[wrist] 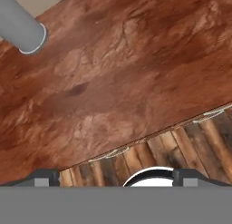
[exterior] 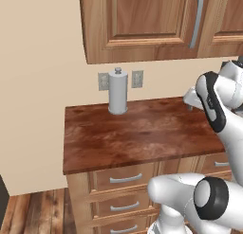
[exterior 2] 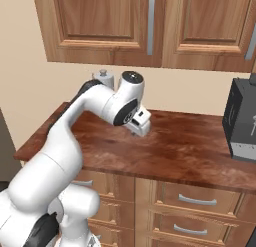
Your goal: Take the tongs from the drawer on the right and place them on the dining counter next to the tray containing the hot dog.
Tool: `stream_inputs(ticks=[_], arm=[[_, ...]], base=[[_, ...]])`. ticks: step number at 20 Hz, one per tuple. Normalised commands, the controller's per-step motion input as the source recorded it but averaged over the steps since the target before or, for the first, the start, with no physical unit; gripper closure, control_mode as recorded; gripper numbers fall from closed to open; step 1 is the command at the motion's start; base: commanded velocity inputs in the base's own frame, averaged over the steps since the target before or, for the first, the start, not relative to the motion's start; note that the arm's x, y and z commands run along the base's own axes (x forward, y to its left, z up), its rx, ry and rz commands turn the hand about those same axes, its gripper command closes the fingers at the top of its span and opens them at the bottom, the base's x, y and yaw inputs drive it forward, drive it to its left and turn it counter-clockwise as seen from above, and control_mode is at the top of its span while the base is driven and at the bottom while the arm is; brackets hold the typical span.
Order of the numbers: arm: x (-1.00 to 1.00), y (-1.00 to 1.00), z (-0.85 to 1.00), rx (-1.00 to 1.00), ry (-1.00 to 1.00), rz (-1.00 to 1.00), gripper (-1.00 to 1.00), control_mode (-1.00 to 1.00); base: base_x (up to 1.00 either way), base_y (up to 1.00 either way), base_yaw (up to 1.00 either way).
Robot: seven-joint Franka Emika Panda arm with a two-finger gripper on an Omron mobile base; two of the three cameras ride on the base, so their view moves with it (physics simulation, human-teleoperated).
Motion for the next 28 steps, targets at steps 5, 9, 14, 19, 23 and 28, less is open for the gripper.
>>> stream_inputs(ticks=[5, 9, 14, 19, 23, 28], arm=[[-0.40, -0.65, -0.41, 0.05, 0.00, -0.43, -1.00, -1.00], [-0.41, -0.62, -0.23, 0.08, 0.00, -0.24, -1.00, -1.00], [-0.20, -0.69, -0.32, 0.14, -0.04, -0.04, -1.00, -1.00], [-0.29, -0.60, -0.16, 0.22, -0.06, -0.05, -1.00, -1.00], [-0.13, -0.33, -0.08, 0.14, -0.07, -0.10, -1.00, -1.00], [-0.10, -0.28, -0.03, 0.13, -0.08, -0.13, -1.00, -1.00]], base=[[0.00, 0.00, 0.00], [0.00, 0.00, 0.00], [0.00, 0.00, 0.00], [0.00, 0.00, 0.00], [0.00, 0.00, 0.00], [0.00, 0.00, 0.00]])
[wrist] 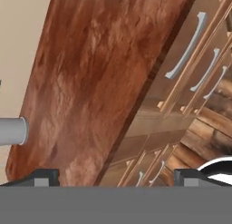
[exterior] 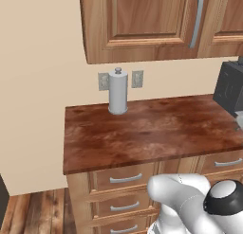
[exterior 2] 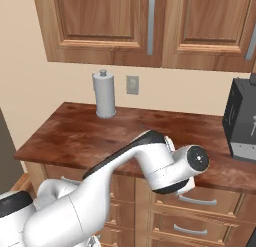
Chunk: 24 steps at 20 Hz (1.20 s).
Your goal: Take the tongs from the drawer on the right and place them on the dining counter next to the tray containing the hot dog.
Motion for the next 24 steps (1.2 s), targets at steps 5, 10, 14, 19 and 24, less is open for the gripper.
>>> stream_inputs(ticks=[5, 10, 14, 19, 24], arm=[[-0.11, -0.12, -0.21, 0.05, -0.10, -0.12, -1.00, -1.00], [-0.07, 0.00, -0.32, 0.00, -0.08, -0.11, -1.00, -1.00], [0.00, 0.00, -0.42, 0.00, -0.02, -0.12, -1.00, -1.00], [0.00, -0.03, -0.36, 0.00, 0.00, -0.10, -1.00, -1.00], [0.00, -0.10, -0.32, 0.03, 0.00, -0.08, -1.00, -1.00]], base=[[0.00, 0.00, 0.00], [0.00, 0.00, 0.00], [0.00, 0.00, 0.00], [0.00, 0.00, 0.00], [0.00, 0.00, 0.00]])
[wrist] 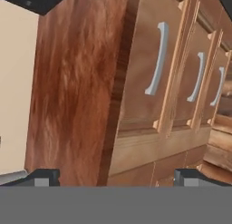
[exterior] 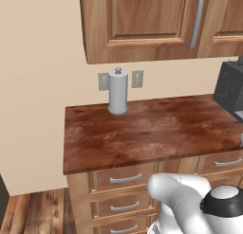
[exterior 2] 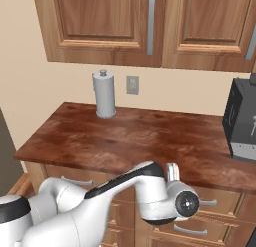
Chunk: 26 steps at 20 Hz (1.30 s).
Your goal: Take the tongs from the drawer on the right and place them on the dining counter next to the tray containing the hot dog.
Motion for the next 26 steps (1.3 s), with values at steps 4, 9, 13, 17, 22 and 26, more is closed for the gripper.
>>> stream_inputs(ticks=[4, 9, 13, 17, 22, 26], arm=[[-0.02, -0.16, -0.29, 0.00, -0.03, -0.06, -1.00, -1.00], [0.00, -0.11, -0.26, 0.04, -0.08, -0.01, -1.00, -1.00], [0.00, -0.08, -0.21, 0.05, -0.06, 0.00, -1.00, -1.00], [0.00, -0.08, -0.18, 0.04, -0.02, 0.00, -1.00, -1.00], [0.00, -0.16, -0.11, 0.06, 0.00, 0.00, -1.00, -1.00], [0.00, -0.19, -0.08, 0.08, 0.00, 0.00, -1.00, -1.00]], base=[[0.00, 0.00, 0.00], [0.00, 0.00, 0.00], [0.00, 0.00, 0.00], [0.00, 0.00, 0.00], [0.00, 0.00, 0.00], [0.00, 0.00, 0.00]])
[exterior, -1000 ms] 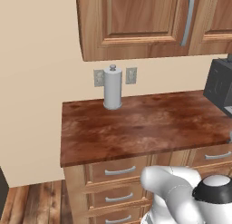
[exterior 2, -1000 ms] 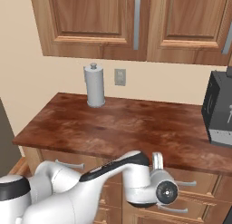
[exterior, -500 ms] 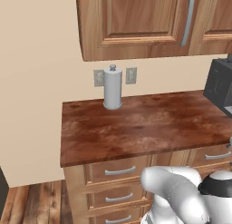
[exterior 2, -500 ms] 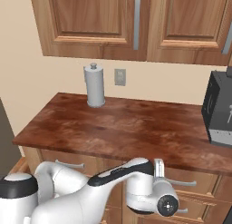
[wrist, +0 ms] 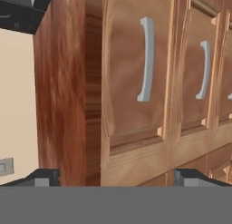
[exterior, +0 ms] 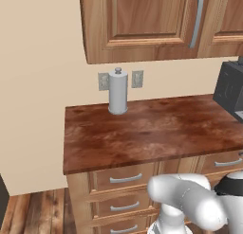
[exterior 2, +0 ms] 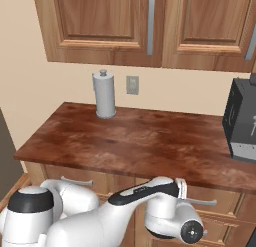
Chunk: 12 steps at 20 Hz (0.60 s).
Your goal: Take the tongs from the drawer on the right and place them on the dining counter next to the tray containing the hot dog.
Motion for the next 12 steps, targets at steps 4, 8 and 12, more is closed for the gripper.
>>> stream_inputs(ticks=[4, 8, 12], arm=[[0.00, -0.18, -0.16, 0.06, 0.00, 0.00, -1.00, -1.00], [0.00, -0.19, -0.24, 0.04, 0.00, 0.00, -1.00, -1.00], [0.00, -0.18, -0.22, 0.02, 0.00, 0.00, -1.00, -1.00]], base=[[0.00, 0.00, 0.00], [0.00, 0.00, 0.00], [0.00, 0.00, 0.00]])
